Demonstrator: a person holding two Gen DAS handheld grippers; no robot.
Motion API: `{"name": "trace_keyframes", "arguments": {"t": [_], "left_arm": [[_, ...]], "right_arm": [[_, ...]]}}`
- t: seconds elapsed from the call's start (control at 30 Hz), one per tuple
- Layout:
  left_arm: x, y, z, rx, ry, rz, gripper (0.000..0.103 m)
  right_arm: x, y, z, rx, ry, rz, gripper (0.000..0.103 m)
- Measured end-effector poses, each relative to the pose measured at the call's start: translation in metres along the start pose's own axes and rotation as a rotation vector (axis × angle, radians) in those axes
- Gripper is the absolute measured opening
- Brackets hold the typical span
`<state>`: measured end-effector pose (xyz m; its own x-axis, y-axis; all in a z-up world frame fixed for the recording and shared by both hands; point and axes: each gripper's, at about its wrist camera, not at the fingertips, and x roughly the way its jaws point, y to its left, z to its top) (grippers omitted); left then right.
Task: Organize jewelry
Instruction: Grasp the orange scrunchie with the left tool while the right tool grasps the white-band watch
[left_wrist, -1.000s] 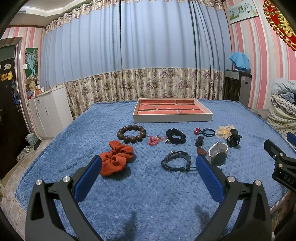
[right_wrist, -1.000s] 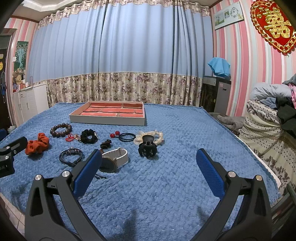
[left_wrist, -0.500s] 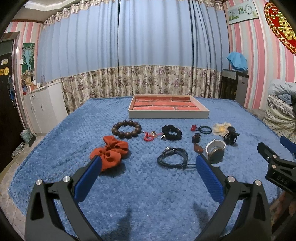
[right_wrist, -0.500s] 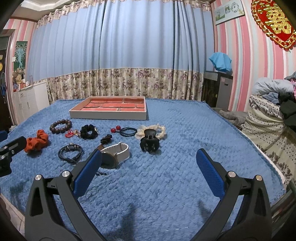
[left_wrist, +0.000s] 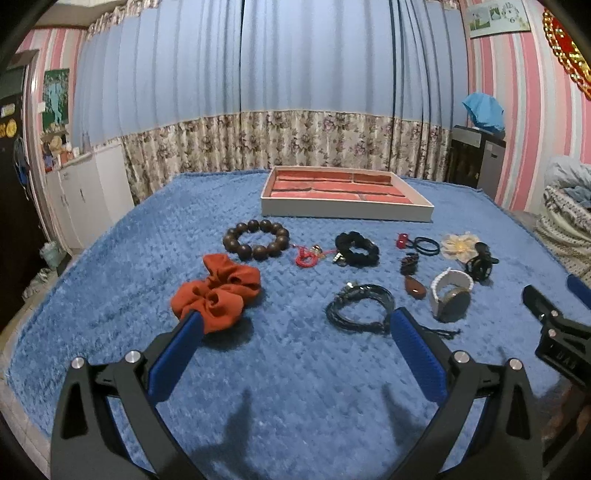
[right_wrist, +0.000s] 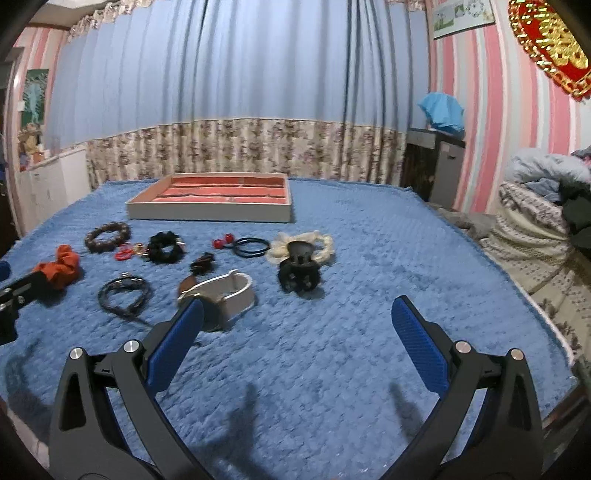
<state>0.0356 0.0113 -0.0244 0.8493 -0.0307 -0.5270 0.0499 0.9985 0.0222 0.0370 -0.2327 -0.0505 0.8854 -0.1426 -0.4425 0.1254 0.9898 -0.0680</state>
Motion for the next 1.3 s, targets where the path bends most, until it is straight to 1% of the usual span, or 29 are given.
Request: {"name": "trace_keyframes", "arguments": {"t": [0.1, 0.2, 0.3, 0.4, 0.47, 0.53, 0.7, 0.9, 1.0, 1.1, 1.23, 1.3], "left_arm": [[0.007, 0.000, 0.001, 0.020, 0.013, 0.011, 0.099], [0.014, 0.000, 0.004, 0.040, 0.025, 0.016, 0.099], [0.018, 0.003, 0.009, 0.042, 0.017, 0.009, 0.099], [0.024, 0.008, 0.016, 0.031, 0.018, -0.006, 0.099], [0.030, 0.012, 0.020, 0.024, 0.030, -0.021, 0.099], [0.039, 0.017, 0.024, 0.016, 0.050, -0.020, 0.099], [0.057, 0.032, 0.028, 0.005, 0.090, 0.004, 0.099], [0.073, 0.045, 0.027, -0.007, 0.116, 0.011, 0.099], [0.076, 0.050, 0.028, -0.021, 0.120, 0.000, 0.099], [0.077, 0.054, 0.032, -0.038, 0.131, -0.022, 0.099], [0.077, 0.053, 0.040, -0.008, 0.125, -0.001, 0.099], [0.078, 0.052, 0.044, 0.006, 0.139, 0.006, 0.099]], "right_arm": [[0.006, 0.003, 0.002, -0.019, 0.001, -0.035, 0.099], [0.008, 0.009, 0.005, -0.058, -0.020, -0.090, 0.099], [0.016, 0.008, 0.011, -0.062, -0.009, -0.077, 0.099], [0.029, 0.003, 0.017, -0.033, 0.031, -0.044, 0.099], [0.036, 0.003, 0.020, -0.033, 0.048, -0.049, 0.099], [0.041, 0.003, 0.022, -0.031, 0.056, -0.054, 0.099], [0.050, 0.003, 0.027, -0.023, 0.061, -0.059, 0.099], [0.065, -0.004, 0.026, 0.018, 0.114, -0.053, 0.099], [0.070, -0.008, 0.027, 0.037, 0.133, -0.071, 0.099], [0.074, -0.008, 0.028, 0.035, 0.146, -0.057, 0.099], [0.075, -0.005, 0.029, 0.022, 0.154, -0.070, 0.099], [0.075, -0.004, 0.031, 0.019, 0.158, -0.072, 0.099]]}}
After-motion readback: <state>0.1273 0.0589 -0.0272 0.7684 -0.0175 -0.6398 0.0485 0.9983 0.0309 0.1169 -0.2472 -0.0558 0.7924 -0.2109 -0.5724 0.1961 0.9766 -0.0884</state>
